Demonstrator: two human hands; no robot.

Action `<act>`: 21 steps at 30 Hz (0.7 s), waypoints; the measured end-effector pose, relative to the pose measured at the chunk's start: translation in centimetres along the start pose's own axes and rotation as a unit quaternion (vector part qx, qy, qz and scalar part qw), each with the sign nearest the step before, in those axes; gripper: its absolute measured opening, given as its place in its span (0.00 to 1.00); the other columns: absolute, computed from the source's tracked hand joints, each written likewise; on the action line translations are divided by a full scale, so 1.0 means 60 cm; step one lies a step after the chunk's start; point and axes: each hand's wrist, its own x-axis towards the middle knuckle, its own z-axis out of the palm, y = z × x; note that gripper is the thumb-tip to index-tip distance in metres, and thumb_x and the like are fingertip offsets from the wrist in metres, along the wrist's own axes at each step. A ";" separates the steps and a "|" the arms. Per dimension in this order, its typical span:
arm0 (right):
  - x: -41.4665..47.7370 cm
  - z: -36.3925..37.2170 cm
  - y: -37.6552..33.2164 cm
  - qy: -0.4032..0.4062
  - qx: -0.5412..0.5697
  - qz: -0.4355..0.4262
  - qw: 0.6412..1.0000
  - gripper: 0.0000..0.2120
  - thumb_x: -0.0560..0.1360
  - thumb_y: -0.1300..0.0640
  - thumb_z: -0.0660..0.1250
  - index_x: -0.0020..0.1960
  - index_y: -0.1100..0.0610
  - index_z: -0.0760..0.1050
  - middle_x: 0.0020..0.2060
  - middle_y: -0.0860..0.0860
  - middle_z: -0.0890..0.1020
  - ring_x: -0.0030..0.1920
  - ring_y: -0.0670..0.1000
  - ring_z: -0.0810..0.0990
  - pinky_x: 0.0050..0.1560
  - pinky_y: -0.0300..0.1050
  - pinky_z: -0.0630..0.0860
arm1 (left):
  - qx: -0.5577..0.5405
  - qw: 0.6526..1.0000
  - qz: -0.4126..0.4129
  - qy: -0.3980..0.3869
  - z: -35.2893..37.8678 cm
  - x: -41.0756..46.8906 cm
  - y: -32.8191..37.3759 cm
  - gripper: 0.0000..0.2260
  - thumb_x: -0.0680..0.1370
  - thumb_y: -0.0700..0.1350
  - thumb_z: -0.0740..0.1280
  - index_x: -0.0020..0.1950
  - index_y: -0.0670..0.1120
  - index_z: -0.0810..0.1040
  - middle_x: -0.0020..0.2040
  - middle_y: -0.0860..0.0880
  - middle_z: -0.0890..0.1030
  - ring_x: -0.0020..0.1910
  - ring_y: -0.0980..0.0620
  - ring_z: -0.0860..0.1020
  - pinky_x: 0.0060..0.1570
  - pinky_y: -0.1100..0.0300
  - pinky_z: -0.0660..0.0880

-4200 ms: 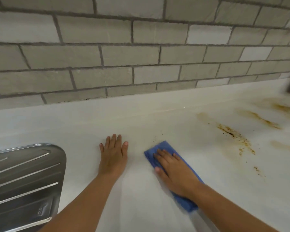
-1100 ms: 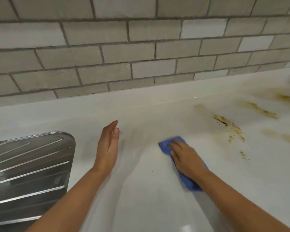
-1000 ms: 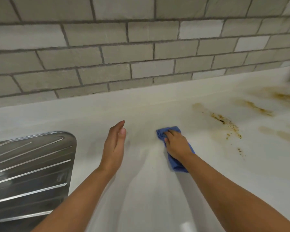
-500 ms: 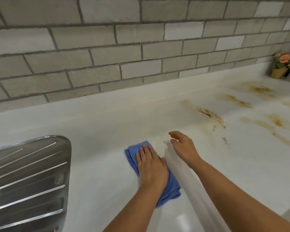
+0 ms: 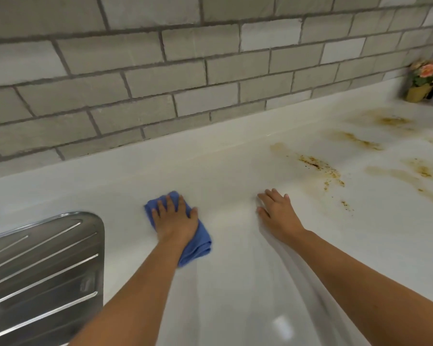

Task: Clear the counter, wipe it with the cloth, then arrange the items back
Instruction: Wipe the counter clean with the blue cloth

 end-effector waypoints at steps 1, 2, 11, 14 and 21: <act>0.011 -0.001 0.003 0.002 0.002 -0.002 1.000 0.16 0.80 0.59 0.55 0.66 0.61 0.68 0.63 0.56 0.70 0.67 0.55 0.63 0.70 0.49 0.53 | 0.000 0.998 0.058 0.018 0.012 -0.020 0.026 0.28 0.81 0.59 0.46 0.78 0.47 0.46 0.78 0.44 0.45 0.77 0.43 0.45 0.74 0.48 0.40; 0.023 -0.003 0.006 0.000 0.000 -0.003 1.000 0.16 0.79 0.59 0.55 0.64 0.62 0.69 0.61 0.56 0.71 0.66 0.55 0.64 0.68 0.48 0.56 | -0.006 0.992 0.122 0.026 0.026 -0.043 0.041 0.29 0.80 0.60 0.46 0.77 0.48 0.46 0.78 0.45 0.45 0.77 0.44 0.44 0.74 0.50 0.40; 0.067 0.016 0.033 0.005 -0.068 -0.011 0.998 0.21 0.82 0.52 0.47 0.74 0.57 0.60 0.74 0.50 0.61 0.77 0.51 0.46 0.74 0.46 0.42 | 0.038 0.995 0.051 0.072 0.003 0.153 -0.054 0.27 0.81 0.53 0.51 0.76 0.40 0.53 0.76 0.42 0.57 0.75 0.45 0.55 0.74 0.52 0.49; 0.071 0.022 0.034 0.004 -0.067 -0.010 0.998 0.22 0.82 0.51 0.44 0.74 0.56 0.58 0.75 0.50 0.58 0.77 0.51 0.43 0.74 0.45 0.38 | 0.023 0.998 0.035 0.055 -0.004 0.229 -0.035 0.26 0.82 0.53 0.50 0.76 0.42 0.53 0.76 0.43 0.56 0.75 0.43 0.55 0.74 0.50 0.50; 0.069 0.030 0.037 0.044 -0.064 -0.033 0.996 0.41 0.69 0.42 0.26 0.74 0.54 0.57 0.75 0.51 0.56 0.77 0.52 0.41 0.70 0.43 0.32 | -0.028 0.974 0.224 0.027 -0.023 0.313 0.079 0.23 0.82 0.49 0.53 0.76 0.44 0.55 0.77 0.47 0.55 0.76 0.48 0.55 0.73 0.58 0.48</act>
